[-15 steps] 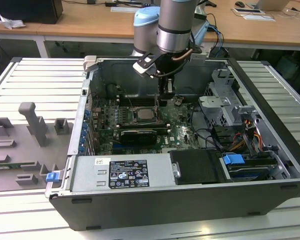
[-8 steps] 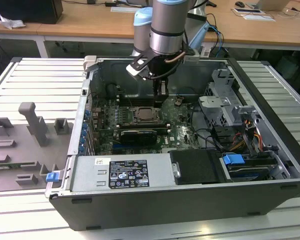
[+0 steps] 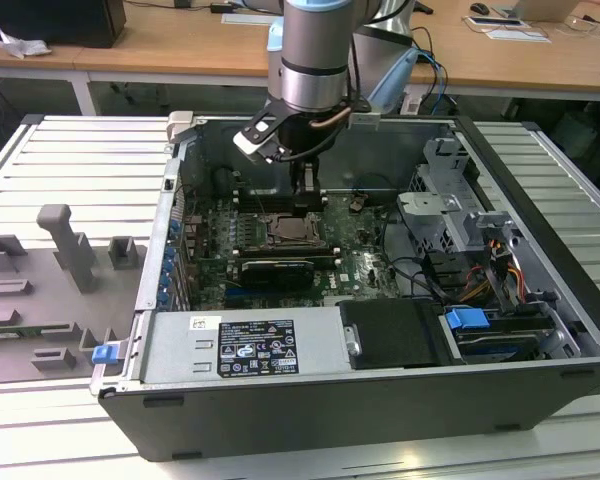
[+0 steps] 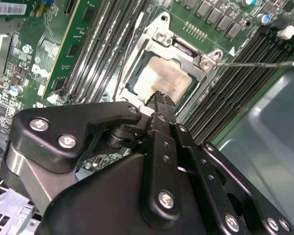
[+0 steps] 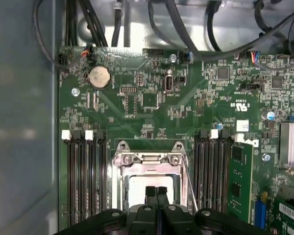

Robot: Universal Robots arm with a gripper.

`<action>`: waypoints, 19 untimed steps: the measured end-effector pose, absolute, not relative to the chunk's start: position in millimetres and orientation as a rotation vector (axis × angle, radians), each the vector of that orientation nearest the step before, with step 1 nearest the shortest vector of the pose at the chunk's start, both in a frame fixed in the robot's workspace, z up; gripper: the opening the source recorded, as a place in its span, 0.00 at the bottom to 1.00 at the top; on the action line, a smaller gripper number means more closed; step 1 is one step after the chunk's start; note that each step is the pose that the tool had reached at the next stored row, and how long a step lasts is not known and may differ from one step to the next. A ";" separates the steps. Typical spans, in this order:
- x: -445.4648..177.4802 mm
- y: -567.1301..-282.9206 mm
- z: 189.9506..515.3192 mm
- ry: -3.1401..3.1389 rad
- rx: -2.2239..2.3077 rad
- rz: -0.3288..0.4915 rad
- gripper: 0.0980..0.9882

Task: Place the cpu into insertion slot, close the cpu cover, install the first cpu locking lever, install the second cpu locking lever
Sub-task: 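Close the cpu cover, then install the first cpu locking lever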

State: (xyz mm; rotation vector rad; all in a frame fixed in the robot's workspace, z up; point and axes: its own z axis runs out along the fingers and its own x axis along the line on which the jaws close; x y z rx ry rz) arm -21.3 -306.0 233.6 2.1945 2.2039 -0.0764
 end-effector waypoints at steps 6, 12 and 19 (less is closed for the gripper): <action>-26.7 -306.0 233.5 2.204 2.194 -0.077 0.01; -28.6 -305.6 233.5 2.204 2.194 -0.076 0.01; -28.7 -305.6 237.4 2.204 2.194 -0.077 0.01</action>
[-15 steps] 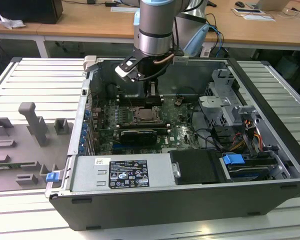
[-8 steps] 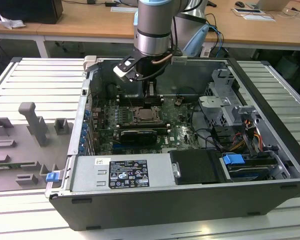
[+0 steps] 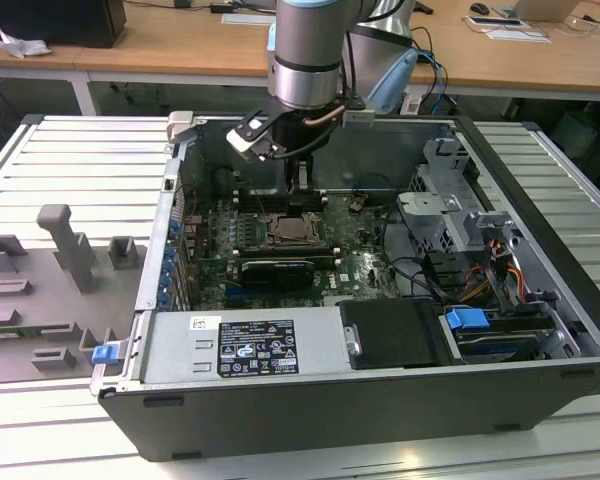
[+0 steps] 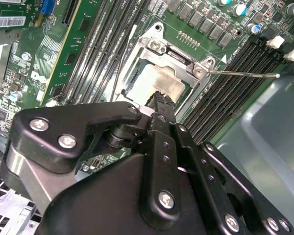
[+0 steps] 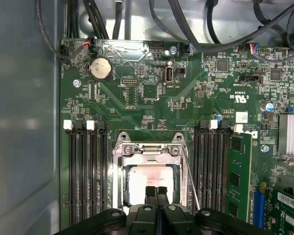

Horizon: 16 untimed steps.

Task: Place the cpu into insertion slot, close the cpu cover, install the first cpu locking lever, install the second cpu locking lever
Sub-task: 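Install the first cpu locking lever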

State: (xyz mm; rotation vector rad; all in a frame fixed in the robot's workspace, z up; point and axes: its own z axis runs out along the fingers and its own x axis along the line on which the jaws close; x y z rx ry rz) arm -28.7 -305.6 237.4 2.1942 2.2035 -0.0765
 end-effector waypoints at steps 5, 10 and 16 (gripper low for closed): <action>-28.6 -305.6 240.6 2.203 2.194 -0.077 0.01; -28.7 -305.4 247.1 2.199 2.190 -0.085 0.01; -28.7 -305.3 261.4 2.197 2.188 -0.089 0.01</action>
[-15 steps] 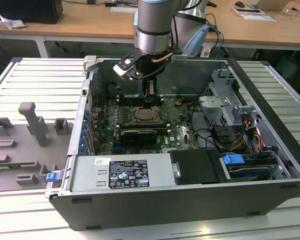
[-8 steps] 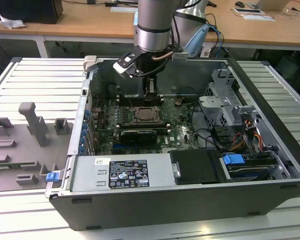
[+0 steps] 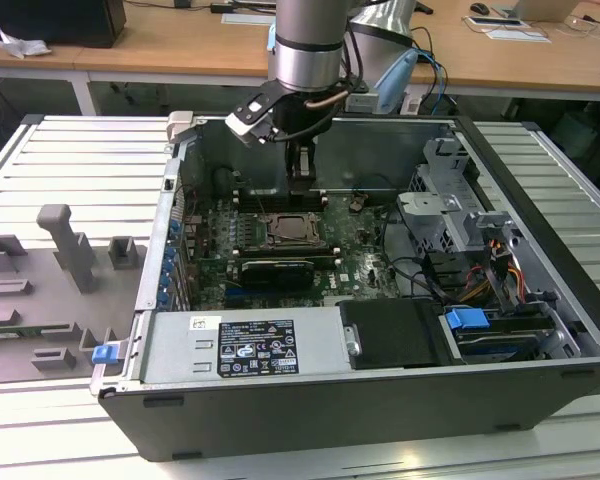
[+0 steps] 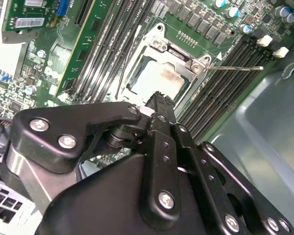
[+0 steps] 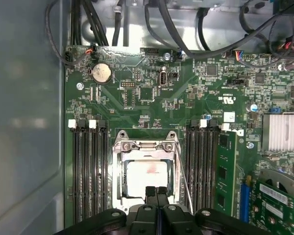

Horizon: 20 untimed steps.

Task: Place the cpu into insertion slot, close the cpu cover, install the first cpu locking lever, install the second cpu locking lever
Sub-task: 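Install the first cpu locking lever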

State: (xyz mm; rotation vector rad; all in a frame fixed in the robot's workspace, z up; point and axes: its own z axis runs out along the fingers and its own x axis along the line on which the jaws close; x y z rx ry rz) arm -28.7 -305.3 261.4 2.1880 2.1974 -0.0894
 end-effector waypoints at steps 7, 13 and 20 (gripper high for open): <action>-28.7 -305.1 269.4 2.243 2.137 -0.090 0.01; -28.7 -305.1 269.4 2.370 1.990 -0.086 0.01; -28.7 -305.1 269.3 2.510 1.803 -0.080 0.01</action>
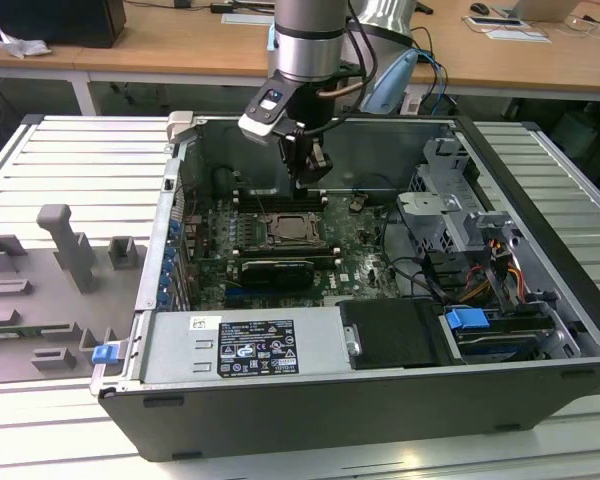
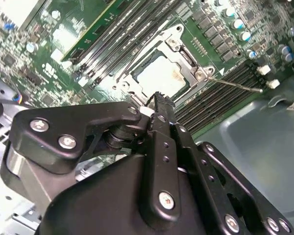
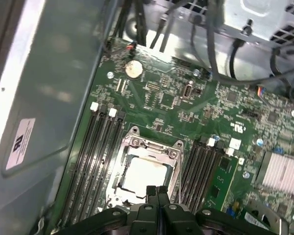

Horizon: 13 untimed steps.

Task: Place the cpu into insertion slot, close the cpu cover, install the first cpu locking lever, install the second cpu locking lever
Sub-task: 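Install the first cpu locking lever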

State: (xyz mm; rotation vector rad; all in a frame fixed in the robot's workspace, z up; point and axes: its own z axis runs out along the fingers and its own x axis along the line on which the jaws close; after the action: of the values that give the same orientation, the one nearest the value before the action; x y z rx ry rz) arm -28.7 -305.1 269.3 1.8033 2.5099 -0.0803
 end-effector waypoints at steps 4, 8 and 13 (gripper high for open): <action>-28.7 -305.1 269.3 2.546 1.750 -0.079 0.01; -28.7 -305.1 269.3 2.575 1.706 -0.077 0.01; -28.7 -305.1 269.3 2.646 1.589 -0.074 0.01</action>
State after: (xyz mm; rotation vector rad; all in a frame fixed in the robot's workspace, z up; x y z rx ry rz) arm -28.7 -305.1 269.3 1.5892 2.6461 -0.0737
